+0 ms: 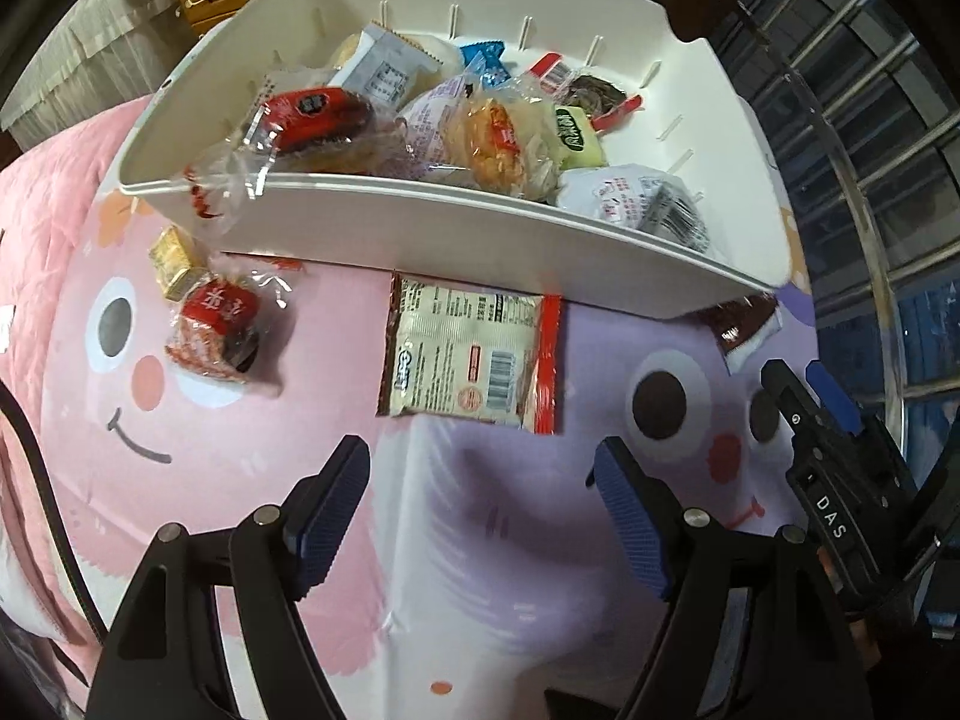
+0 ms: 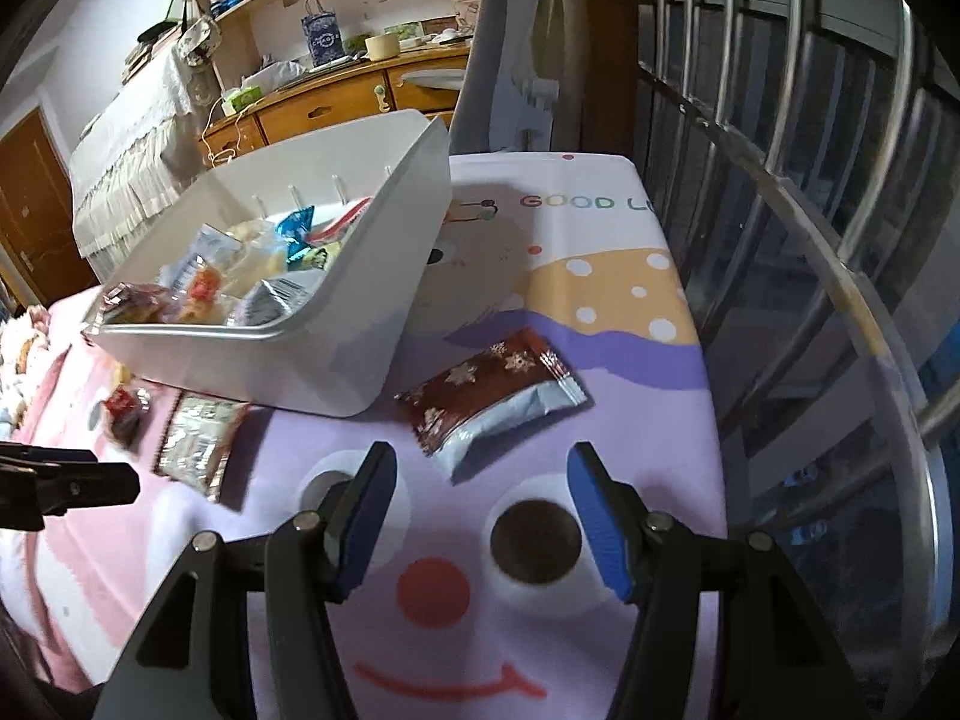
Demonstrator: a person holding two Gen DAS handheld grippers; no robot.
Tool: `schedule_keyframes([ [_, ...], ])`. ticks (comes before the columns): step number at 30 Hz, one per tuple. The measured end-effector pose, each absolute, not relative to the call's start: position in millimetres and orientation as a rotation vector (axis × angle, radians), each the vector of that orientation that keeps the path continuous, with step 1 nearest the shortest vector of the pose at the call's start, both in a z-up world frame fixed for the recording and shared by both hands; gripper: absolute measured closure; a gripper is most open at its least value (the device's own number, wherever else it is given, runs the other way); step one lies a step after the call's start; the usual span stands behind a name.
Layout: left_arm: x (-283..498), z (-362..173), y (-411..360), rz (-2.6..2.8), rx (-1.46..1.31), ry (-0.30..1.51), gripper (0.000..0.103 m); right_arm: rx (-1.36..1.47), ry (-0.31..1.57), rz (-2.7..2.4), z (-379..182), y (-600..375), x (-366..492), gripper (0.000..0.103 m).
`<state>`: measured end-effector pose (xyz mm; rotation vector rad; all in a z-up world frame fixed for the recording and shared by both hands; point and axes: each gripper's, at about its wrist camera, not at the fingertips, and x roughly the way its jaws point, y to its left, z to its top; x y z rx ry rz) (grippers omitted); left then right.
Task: Organize snacks
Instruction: 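Grasp the clear printed bag with the left tool while the right tool grasps the brown chocolate packet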
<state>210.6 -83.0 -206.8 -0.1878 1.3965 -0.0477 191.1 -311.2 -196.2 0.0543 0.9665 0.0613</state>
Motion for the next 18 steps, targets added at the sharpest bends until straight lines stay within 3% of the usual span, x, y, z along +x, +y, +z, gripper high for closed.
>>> schedule_keyframes([
  [18,235,-243,-83,0.01,-0.192,1.392,0.027,-0.016,0.911,0.051,-227,-310,236,0.043],
])
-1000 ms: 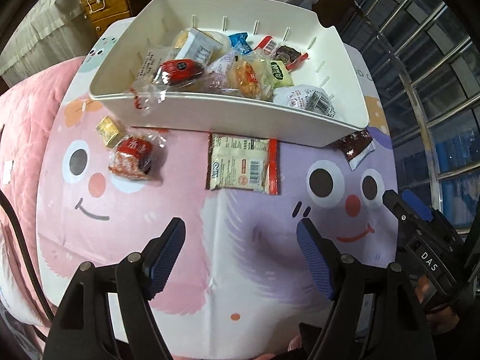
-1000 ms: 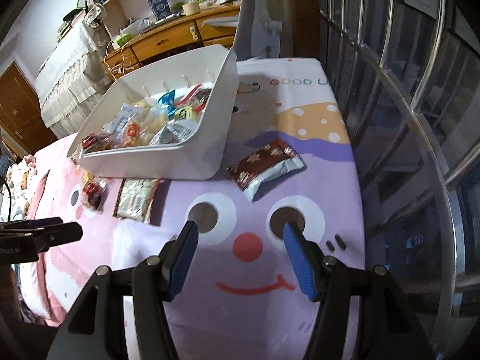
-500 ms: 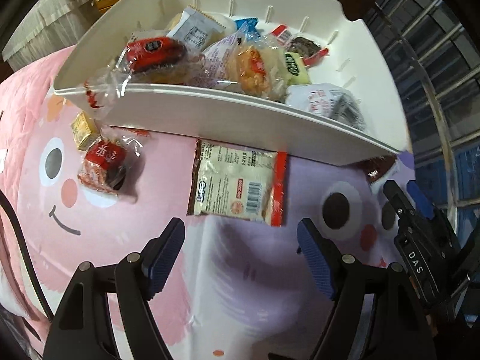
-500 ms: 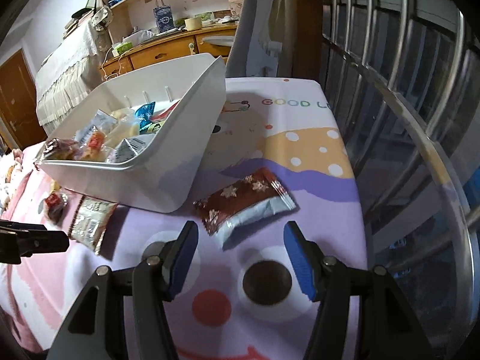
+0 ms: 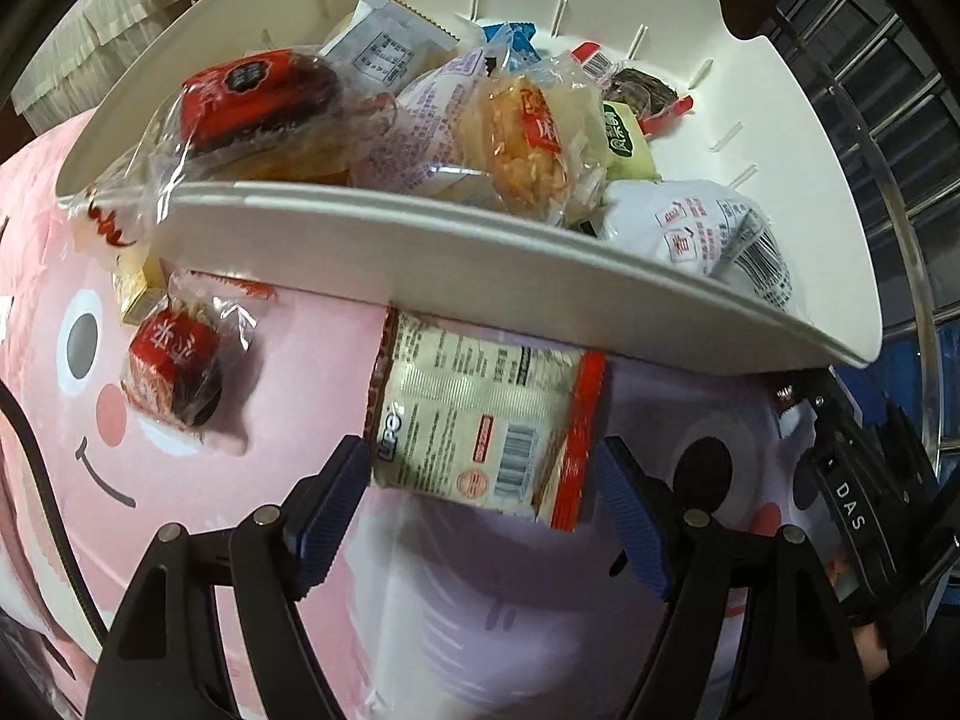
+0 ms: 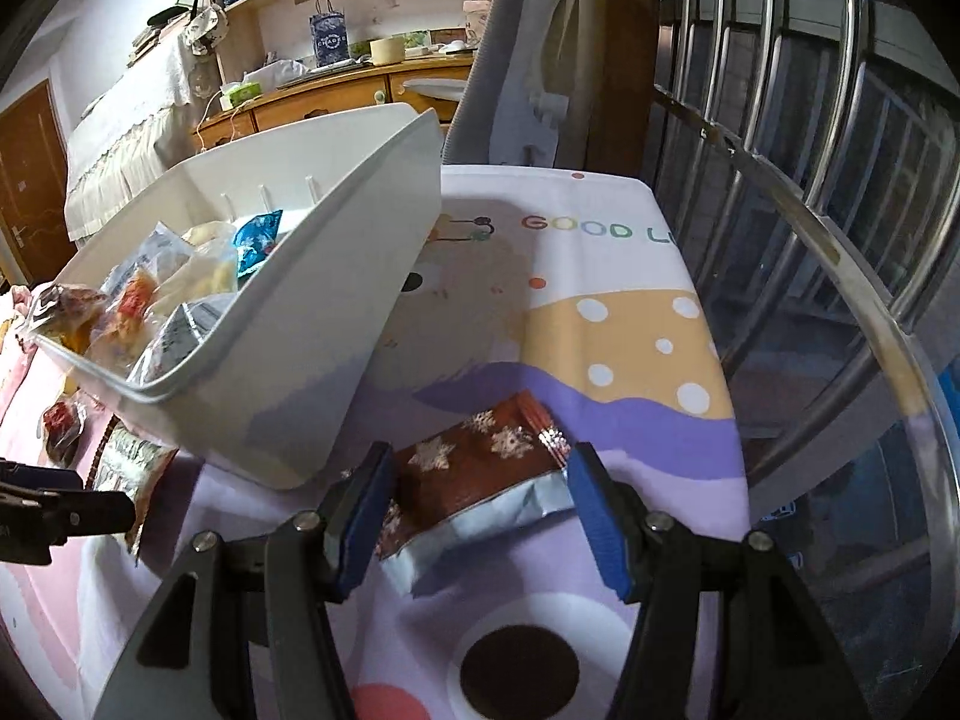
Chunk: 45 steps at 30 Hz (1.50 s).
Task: Organize snacks
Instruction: 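Grasp the clear printed bag with the left tool while the right tool grasps the brown chocolate packet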
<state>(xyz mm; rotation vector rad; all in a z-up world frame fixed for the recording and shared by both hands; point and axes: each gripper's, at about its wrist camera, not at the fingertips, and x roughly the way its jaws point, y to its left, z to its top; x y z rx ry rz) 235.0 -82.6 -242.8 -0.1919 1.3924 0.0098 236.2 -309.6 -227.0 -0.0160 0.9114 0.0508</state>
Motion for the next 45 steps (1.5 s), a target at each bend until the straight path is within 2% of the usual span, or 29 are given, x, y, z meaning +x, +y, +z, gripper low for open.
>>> schedule_keyframes([
  [5,244,-250,-80,0.017,-0.196,1.401,0.027,-0.057,0.905,0.066,-231,-306,237,0.043],
  [12,253,-261,-76,0.03,-0.204,1.415,0.027,-0.07,0.906,0.071,-235,-302,238,0.037],
  [23,263,-266,-99,0.031,-0.143,1.393,0.027,-0.082,0.919,0.069,-241,-300,239,0.039],
  [26,264,-267,-106,0.037,-0.106,1.375,0.037,-0.089,0.923,0.063,-241,-299,239,0.041],
  [29,261,-267,-103,0.034,-0.116,1.361,0.04,-0.085,0.933,0.063,-240,-297,239,0.047],
  [33,261,-266,-101,0.021,-0.104,1.342,0.052,-0.086,0.951,0.06,-239,-296,240,0.052],
  [38,262,-262,-94,-0.003,-0.131,1.333,0.058,-0.083,0.977,0.055,-237,-294,240,0.057],
  [39,261,-259,-93,-0.013,-0.134,1.323,0.063,-0.081,0.982,0.056,-236,-294,239,0.058],
  [40,260,-255,-88,-0.019,-0.14,1.309,0.072,-0.081,0.991,0.058,-236,-294,240,0.058],
  [43,254,-243,-77,-0.072,-0.22,1.268,0.084,-0.085,1.015,0.067,-234,-292,238,0.059],
  [45,252,-240,-73,-0.088,-0.239,1.266,0.086,-0.098,1.023,0.077,-233,-291,236,0.059],
])
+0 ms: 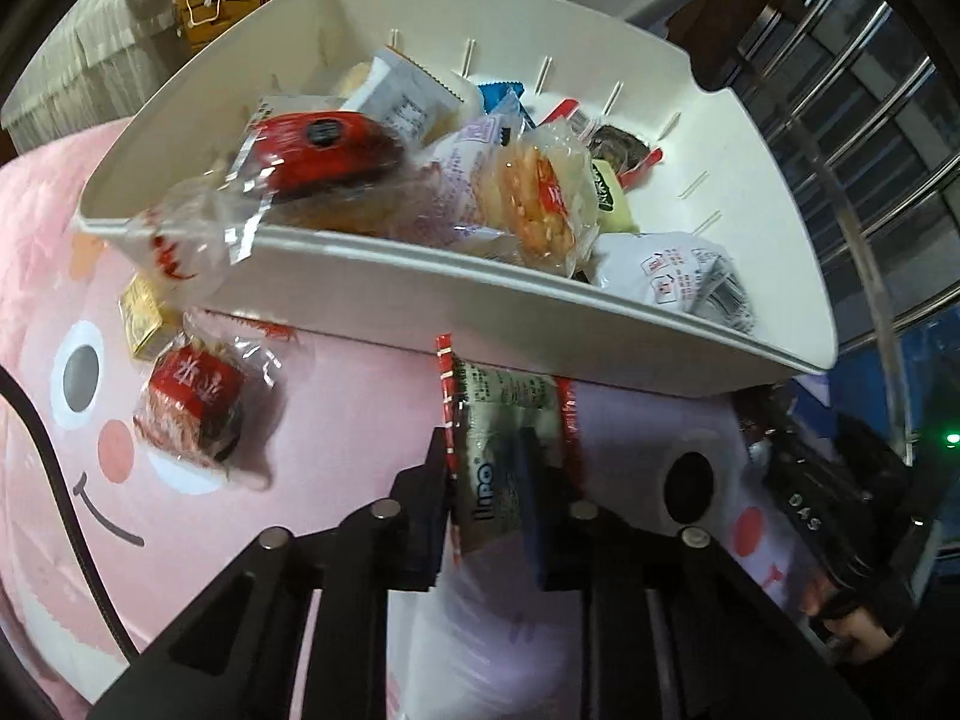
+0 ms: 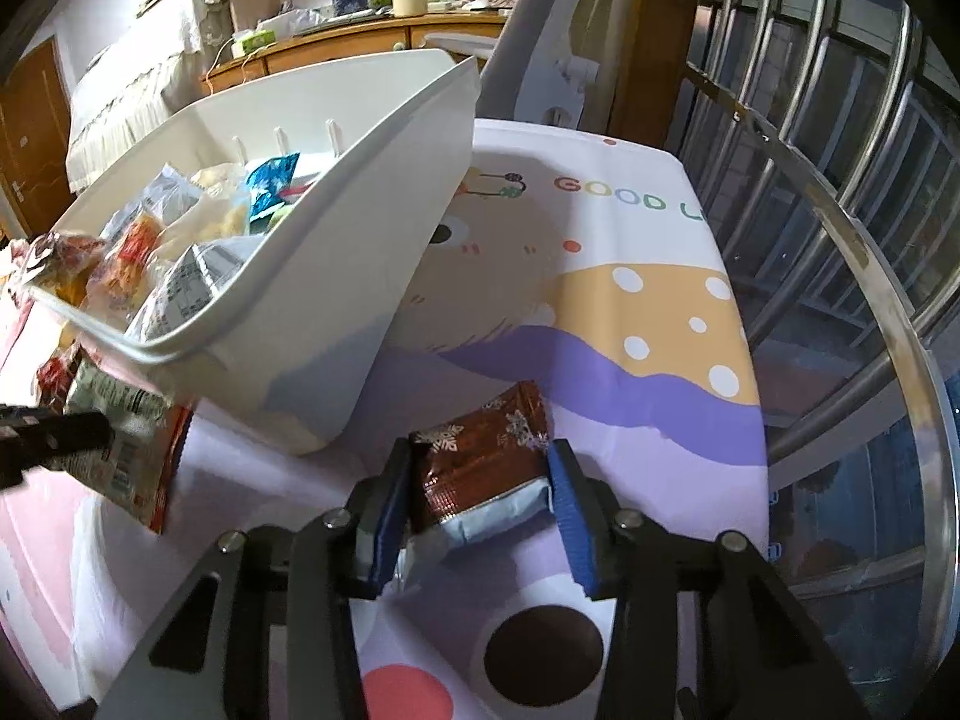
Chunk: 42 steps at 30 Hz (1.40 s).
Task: Organize snacks
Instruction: 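Grasp the clear printed bag with the left tool while the right tool grasps the brown chocolate packet, then carry both snacks over the white tray and open both tools inside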
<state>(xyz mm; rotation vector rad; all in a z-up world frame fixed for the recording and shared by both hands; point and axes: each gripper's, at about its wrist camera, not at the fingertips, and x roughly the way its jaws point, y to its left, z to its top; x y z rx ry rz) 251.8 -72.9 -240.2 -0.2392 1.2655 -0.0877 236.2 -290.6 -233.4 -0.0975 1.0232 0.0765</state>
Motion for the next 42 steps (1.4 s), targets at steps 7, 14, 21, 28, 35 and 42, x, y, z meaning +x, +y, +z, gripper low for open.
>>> schedule_keyframes([
  [7,247,-231,-74,-0.128,-0.278,1.266,0.086,-0.064,1.084,0.105,-229,-288,223,0.06],
  [14,229,-218,-78,-0.181,-0.29,1.27,0.093,0.013,1.152,0.156,-224,-286,201,0.06],
  [21,229,-211,-85,-0.207,-0.275,1.252,0.096,0.038,1.144,0.197,-210,-285,184,0.06],
  [28,215,-185,-87,-0.225,-0.248,1.236,0.097,0.036,1.122,0.22,-193,-284,179,0.06],
  [35,192,-144,-68,-0.211,-0.221,1.199,0.097,0.035,1.078,0.247,-169,-275,173,0.06],
  [42,175,-94,-42,-0.199,-0.241,1.112,0.097,0.029,1.013,0.297,-141,-257,175,0.06],
])
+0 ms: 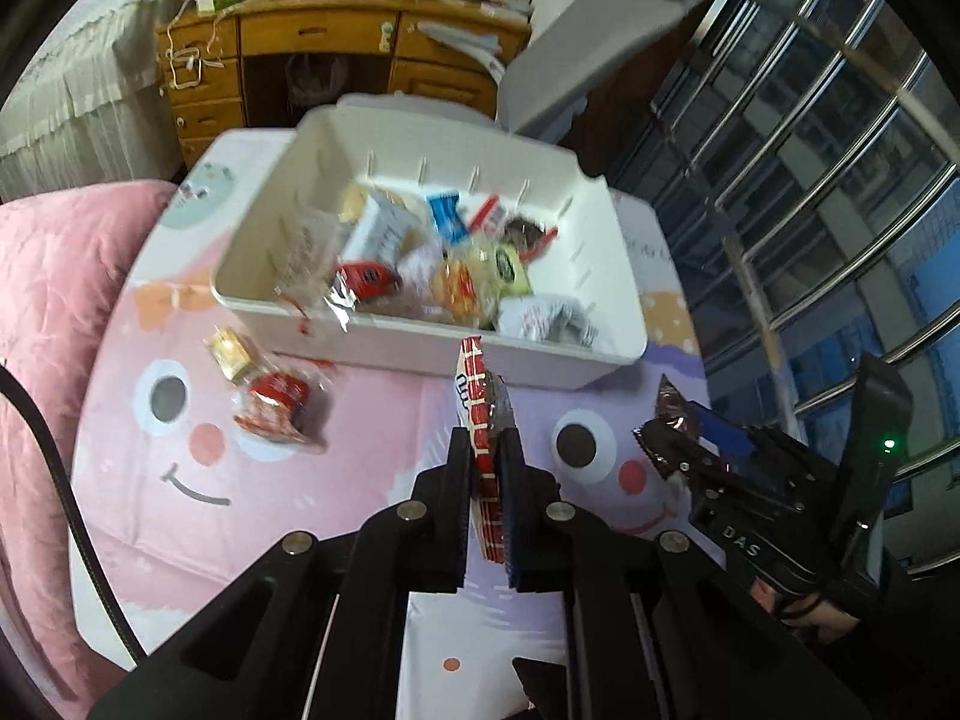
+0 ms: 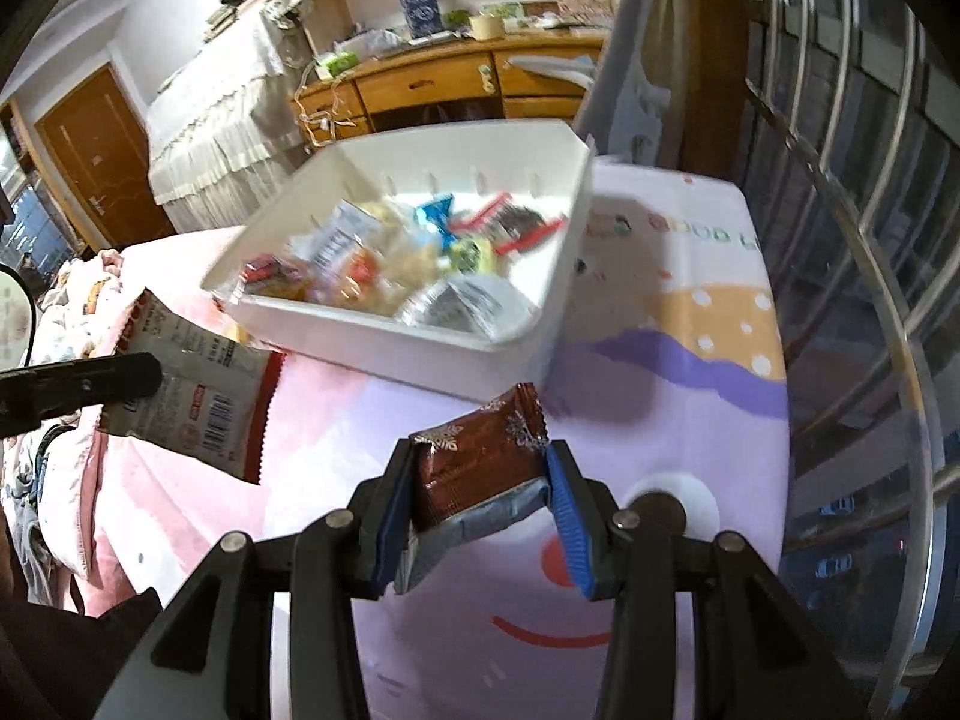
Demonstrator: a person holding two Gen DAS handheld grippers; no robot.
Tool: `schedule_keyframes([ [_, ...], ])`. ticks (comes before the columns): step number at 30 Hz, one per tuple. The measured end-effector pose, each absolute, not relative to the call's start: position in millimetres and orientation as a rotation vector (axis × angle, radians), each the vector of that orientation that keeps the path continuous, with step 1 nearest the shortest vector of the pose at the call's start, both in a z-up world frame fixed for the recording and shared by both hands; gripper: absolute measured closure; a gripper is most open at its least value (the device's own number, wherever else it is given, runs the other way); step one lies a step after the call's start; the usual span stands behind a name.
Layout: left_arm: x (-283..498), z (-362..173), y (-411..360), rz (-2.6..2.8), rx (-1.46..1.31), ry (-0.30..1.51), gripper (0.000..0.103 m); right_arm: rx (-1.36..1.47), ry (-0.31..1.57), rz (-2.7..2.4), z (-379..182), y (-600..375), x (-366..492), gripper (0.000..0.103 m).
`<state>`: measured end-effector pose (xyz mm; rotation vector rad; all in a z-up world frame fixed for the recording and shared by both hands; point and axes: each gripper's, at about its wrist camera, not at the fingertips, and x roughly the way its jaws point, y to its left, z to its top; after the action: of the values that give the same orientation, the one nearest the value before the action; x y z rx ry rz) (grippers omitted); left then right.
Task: Organize snacks
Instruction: 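Carry both snacks over the white tray and open both tools inside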
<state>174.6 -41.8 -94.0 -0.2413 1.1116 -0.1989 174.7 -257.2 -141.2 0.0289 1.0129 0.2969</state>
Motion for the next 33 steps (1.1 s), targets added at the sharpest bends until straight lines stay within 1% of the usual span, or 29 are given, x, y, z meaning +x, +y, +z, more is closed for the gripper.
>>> schedule_keyframes([
  [6,184,-66,-26,-0.21,-0.25,1.058,0.097,0.02,0.956,0.331,-120,-241,183,0.06],
  [15,223,-37,0,-0.265,-0.25,0.958,0.097,0.019,0.894,0.299,-96,-225,206,0.059],
  [21,253,-31,14,-0.324,-0.224,0.92,0.097,0.032,0.863,0.247,-87,-217,228,0.059],
  [27,288,-35,21,-0.392,-0.183,0.926,0.095,0.047,0.837,0.203,-80,-205,245,0.058],
  [28,292,-37,19,-0.399,-0.173,0.941,0.085,0.049,0.836,0.196,-80,-203,248,0.058],
  [29,295,-39,18,-0.403,-0.157,0.959,0.076,0.049,0.837,0.19,-80,-200,250,0.057],
  [30,298,-40,16,-0.391,-0.124,0.974,0.06,0.044,0.84,0.177,-81,-197,252,0.055],
  [31,300,-41,15,-0.383,-0.105,0.976,0.048,0.038,0.845,0.158,-82,-196,255,0.053],
  [33,300,-44,15,-0.382,-0.065,0.985,0.041,0.041,0.858,0.126,-84,-191,257,0.052],
])
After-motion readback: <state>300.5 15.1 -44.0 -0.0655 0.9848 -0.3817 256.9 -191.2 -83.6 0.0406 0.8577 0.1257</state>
